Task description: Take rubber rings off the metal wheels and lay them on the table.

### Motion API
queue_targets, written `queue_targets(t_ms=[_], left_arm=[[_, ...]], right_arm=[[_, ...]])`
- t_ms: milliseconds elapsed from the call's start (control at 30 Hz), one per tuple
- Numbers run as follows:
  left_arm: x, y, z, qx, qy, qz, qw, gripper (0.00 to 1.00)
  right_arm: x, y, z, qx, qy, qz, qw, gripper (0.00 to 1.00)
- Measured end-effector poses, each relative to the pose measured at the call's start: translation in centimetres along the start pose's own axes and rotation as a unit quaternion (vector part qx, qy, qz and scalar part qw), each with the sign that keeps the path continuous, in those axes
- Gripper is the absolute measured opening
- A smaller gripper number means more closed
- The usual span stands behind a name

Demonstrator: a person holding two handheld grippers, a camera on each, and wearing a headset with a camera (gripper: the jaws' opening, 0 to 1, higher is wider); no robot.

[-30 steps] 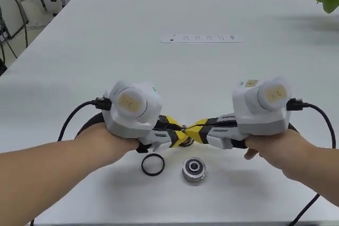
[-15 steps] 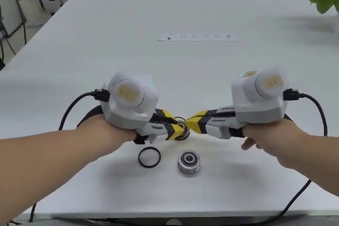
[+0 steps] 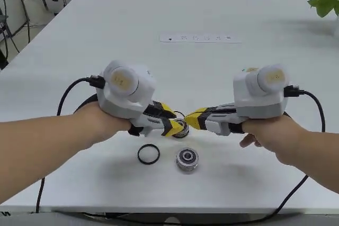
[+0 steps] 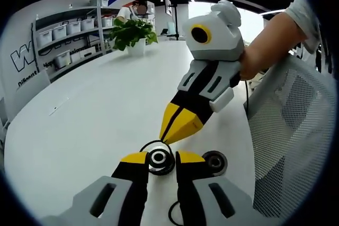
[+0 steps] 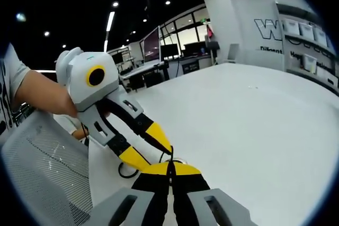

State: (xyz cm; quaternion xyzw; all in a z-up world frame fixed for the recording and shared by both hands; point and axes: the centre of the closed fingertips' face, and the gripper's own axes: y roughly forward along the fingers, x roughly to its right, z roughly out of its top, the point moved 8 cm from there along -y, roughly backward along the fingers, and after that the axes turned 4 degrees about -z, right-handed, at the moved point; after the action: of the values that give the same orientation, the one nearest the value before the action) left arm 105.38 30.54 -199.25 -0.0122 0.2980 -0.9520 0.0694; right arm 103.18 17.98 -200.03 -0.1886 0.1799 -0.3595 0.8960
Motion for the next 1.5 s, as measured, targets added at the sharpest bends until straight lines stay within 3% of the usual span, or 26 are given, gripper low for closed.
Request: queue_targets(t_ms=[267, 533, 767, 1133, 1500], left_arm=[[0.7, -2.4, 1.2, 0.036, 0.000, -0.006, 0.9993, 0.22], [1.8, -5.1, 1.4, 0.066, -0.009, -0.006, 0.9978, 0.28], [2.8, -7.2, 1.0, 0.080, -0.009, -0.006, 0.9968, 0.36], [3.6, -9.6, -0.4, 0.079, -0.013, 0.010, 0.9968, 0.44], [4.3, -10.9, -2.0, 0.076, -0.020, 0.019, 0.9967, 0.52]], right_arm=[[-0.4, -0.5, 0.6, 0.013, 0.012, 0.008, 0.9998, 0.00], [-1.5, -0.8, 1.5, 0.028, 0.029, 0.025, 0.9988, 0.00], [-2.9, -0.8, 1.7, 0.028, 0.036, 0.045, 0.9980, 0.00], [-4.4, -0.3, 1.7, 0.009, 0.053, 0.069, 0.9961, 0.00], [-5.3, 0.7, 1.1, -0.013, 0.086, 0.089, 0.9923, 0.00]])
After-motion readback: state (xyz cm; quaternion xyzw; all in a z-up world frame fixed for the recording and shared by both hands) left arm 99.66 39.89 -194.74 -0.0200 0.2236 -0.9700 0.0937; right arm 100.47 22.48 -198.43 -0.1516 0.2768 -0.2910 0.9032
